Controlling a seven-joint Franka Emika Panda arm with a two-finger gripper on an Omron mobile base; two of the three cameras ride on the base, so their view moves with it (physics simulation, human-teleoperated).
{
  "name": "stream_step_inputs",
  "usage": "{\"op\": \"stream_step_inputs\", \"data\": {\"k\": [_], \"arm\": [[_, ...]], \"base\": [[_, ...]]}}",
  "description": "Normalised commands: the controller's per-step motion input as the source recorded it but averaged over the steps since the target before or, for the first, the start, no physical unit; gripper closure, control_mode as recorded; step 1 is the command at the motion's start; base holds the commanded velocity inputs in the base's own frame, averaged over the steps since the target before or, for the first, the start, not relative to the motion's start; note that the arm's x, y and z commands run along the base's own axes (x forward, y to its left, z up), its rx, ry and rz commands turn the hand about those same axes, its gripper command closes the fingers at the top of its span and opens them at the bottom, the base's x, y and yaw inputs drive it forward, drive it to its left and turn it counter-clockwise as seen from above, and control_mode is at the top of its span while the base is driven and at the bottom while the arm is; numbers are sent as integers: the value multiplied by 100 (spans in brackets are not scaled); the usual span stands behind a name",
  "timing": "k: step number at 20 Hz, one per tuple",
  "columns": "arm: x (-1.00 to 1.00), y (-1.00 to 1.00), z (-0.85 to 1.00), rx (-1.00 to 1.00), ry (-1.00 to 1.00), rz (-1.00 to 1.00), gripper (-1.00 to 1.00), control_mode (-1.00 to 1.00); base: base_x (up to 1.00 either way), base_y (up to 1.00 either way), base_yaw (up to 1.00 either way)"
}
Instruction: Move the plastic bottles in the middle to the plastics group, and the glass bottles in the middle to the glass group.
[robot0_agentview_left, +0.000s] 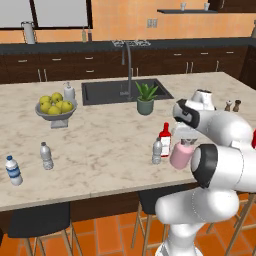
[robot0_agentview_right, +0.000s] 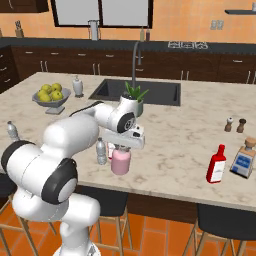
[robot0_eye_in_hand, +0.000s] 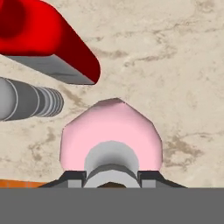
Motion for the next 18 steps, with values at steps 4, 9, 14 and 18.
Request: {"op": "stream_step_inputs", "data": {"k": [4,9,14,18], "arm": [[-9,-81,35,16,0,-13,100,-100],[-1,-92,38,10,1,-15,100,-100],[-1,-92,19,0,2,-18,100,-100],[0,-91,3,-4,4,-22,100,-100]], "base": [[0,0,0],[0,0,0],[0,0,0],[0,0,0]]}}
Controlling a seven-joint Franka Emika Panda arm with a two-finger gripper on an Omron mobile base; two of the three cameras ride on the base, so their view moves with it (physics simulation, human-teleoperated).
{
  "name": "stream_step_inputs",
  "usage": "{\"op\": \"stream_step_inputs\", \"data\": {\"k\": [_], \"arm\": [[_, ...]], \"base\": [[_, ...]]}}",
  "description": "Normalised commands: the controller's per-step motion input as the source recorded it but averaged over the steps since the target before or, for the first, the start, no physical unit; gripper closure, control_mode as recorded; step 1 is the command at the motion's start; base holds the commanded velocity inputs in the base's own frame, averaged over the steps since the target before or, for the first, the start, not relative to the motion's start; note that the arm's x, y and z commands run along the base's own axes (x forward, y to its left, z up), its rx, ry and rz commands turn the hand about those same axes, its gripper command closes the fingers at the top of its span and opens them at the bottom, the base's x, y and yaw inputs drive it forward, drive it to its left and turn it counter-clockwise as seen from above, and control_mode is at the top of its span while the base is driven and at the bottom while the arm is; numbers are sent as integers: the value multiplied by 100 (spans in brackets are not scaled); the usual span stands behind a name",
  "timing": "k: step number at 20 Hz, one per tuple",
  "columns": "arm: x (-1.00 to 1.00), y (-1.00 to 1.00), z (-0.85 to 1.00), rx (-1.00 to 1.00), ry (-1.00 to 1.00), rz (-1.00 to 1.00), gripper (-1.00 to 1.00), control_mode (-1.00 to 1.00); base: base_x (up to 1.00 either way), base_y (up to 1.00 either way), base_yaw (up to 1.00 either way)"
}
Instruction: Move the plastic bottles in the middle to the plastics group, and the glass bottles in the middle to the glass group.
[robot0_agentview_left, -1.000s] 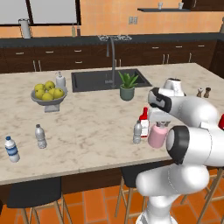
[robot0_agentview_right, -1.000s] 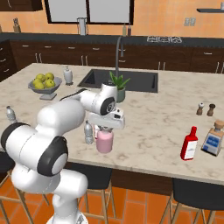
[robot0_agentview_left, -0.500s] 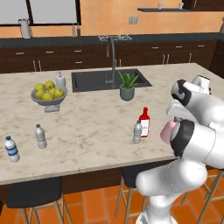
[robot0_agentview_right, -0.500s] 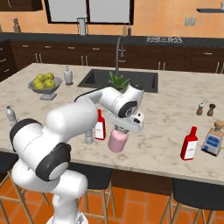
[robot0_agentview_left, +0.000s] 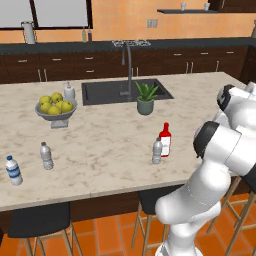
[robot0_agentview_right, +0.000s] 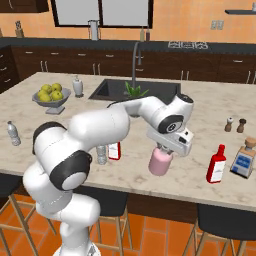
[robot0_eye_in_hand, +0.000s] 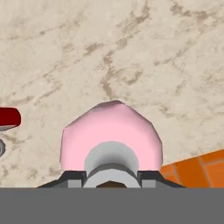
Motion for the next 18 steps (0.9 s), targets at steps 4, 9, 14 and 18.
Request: {"op": "stream_step_inputs", "data": {"k": [4,9,14,18], "arm": [[5,-70,0,-8,6,-26,100,-100],[16,-46,-6,-19,0,-27,100,-100],[33,-30,-13,-11,0,-18,100,-100],[47,-14,-17,0,0,-3,100,-100]], "base": [[0,0,0],[0,0,0],[0,0,0],[0,0,0]]}}
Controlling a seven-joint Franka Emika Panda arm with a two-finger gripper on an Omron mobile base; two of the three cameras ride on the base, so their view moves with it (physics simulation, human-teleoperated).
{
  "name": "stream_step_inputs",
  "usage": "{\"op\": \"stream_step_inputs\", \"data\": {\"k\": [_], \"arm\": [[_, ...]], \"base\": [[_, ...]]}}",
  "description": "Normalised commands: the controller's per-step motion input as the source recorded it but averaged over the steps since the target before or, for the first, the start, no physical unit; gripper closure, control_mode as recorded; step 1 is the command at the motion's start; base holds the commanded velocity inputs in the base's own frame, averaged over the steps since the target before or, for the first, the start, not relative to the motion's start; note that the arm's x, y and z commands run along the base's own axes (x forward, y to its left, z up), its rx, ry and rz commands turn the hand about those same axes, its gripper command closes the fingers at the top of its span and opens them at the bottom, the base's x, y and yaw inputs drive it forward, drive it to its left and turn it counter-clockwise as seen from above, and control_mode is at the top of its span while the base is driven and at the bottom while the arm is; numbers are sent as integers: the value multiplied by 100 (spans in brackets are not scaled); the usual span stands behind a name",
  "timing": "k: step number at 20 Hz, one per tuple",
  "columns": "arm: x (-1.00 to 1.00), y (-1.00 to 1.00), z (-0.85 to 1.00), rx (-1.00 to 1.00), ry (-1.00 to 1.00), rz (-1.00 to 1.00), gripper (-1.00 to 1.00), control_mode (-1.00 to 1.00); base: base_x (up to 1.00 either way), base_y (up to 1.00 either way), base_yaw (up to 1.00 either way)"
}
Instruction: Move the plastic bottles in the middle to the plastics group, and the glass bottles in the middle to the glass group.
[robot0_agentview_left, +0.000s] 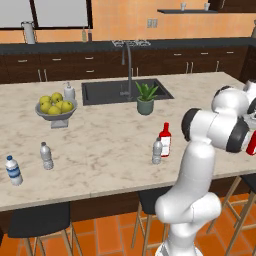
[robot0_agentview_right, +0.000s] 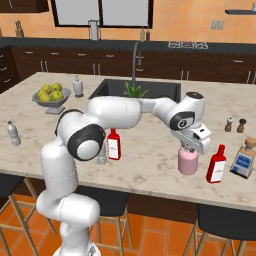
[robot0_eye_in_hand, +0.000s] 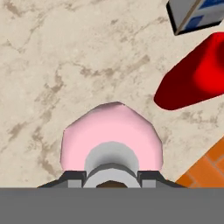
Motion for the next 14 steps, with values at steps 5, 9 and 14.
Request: {"op": "stream_step_inputs", "data": {"k": [5,9,14], "arm": [[51,-26,-11,0,0,0,100,-100],[32,-41,0,0,0,-2,100,-100],[24,-43,-4,0,0,-3,100,-100]], "base": [[0,0,0],[0,0,0],[0,0,0]]}}
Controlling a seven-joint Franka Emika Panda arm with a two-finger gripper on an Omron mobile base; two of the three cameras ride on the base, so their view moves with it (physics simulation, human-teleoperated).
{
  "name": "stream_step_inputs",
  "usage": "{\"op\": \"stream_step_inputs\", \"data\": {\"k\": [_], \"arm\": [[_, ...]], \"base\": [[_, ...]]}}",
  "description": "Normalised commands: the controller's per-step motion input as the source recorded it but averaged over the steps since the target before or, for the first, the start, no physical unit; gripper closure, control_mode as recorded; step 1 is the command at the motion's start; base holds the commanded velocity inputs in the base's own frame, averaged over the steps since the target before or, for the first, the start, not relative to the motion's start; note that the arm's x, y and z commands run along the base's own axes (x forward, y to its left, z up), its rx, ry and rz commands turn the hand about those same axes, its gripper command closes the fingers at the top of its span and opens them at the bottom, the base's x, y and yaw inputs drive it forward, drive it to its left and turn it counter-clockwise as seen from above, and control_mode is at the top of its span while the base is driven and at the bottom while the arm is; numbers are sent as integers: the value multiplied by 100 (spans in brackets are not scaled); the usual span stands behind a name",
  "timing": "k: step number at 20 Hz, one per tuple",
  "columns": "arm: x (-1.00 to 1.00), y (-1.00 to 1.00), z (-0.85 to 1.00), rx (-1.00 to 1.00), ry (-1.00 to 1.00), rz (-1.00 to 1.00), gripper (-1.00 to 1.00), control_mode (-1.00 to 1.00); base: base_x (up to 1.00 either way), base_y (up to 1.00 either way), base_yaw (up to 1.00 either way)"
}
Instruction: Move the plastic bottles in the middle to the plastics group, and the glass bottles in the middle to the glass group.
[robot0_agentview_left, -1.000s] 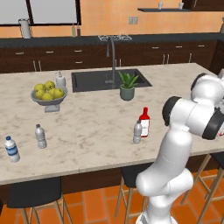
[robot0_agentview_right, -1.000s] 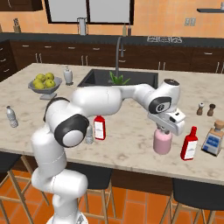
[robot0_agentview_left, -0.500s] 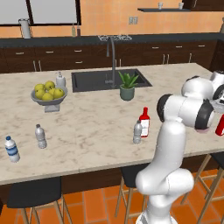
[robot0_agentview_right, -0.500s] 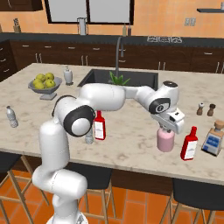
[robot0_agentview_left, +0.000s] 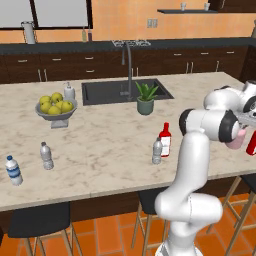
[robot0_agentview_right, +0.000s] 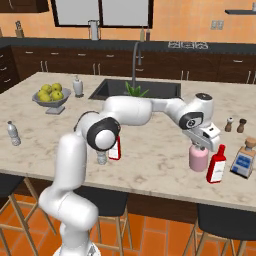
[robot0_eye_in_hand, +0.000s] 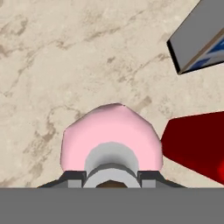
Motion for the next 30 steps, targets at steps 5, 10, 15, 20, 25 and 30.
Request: {"op": "stream_step_inputs", "data": {"k": [5,10,15,20,25,30], "arm": [[25,-15,-35,0,3,-1,100,-100],[4,6,-50,0,2,0,-100,-100],[-29,21,-42,0,0,0,-100,-100],[0,24,5,0,0,0,-100,-100],[3,35,43,0,0,0,-100,-100],[-27,41,47,0,-1,13,-100,-100]], "base": [[0,0,0],[0,0,0],[0,0,0],[0,0,0],[0,0,0],[0,0,0]]}}
